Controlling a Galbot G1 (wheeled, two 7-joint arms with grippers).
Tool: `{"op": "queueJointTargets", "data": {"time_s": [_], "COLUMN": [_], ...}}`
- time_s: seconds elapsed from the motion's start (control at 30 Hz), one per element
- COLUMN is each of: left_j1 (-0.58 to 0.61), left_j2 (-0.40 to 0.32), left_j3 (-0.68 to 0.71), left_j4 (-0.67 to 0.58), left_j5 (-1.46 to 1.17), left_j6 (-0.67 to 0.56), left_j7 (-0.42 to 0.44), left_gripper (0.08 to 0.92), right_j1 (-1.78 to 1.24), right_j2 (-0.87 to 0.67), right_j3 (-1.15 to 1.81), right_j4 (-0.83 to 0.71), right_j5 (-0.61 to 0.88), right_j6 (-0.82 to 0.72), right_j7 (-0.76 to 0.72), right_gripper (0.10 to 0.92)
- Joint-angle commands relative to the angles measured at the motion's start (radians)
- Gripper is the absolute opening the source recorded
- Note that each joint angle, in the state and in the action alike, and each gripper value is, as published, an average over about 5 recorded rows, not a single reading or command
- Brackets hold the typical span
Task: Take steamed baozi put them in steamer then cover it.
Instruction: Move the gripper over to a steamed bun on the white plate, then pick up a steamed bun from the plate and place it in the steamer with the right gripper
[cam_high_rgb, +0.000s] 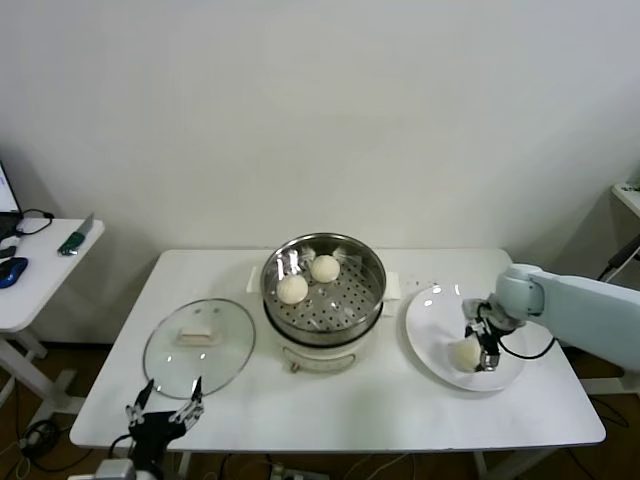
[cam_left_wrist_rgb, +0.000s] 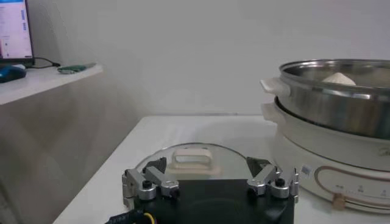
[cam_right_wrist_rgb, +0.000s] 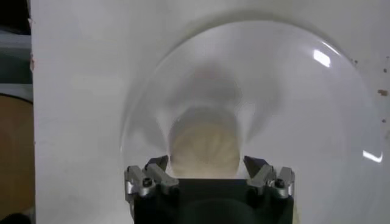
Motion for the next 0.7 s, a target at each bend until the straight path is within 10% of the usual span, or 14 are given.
{"op": "queueJointTargets", "data": {"time_s": [0.03,0.7], "left_j1": [0.001,0.004], "left_j2": [-0.001,-0.010], "left_j3": [0.001,0.011], "left_j4": [-0.001,-0.011], "left_j5": [0.000,0.015], "left_j6": [0.000,0.002], "left_j7": [0.000,-0.001], "left_gripper": [0.823,0.823], "right_j1": [-0.059,0.436], "right_j2": [0.003,0.044], "right_j3": [0.059,-0.178], "right_j4": [-0.021,0.069], "right_j5": [-0.020,0.031], "right_j6": [0.001,0.215], "right_j7": [0.002,-0.115], "right_gripper": [0.767,0.704]}}
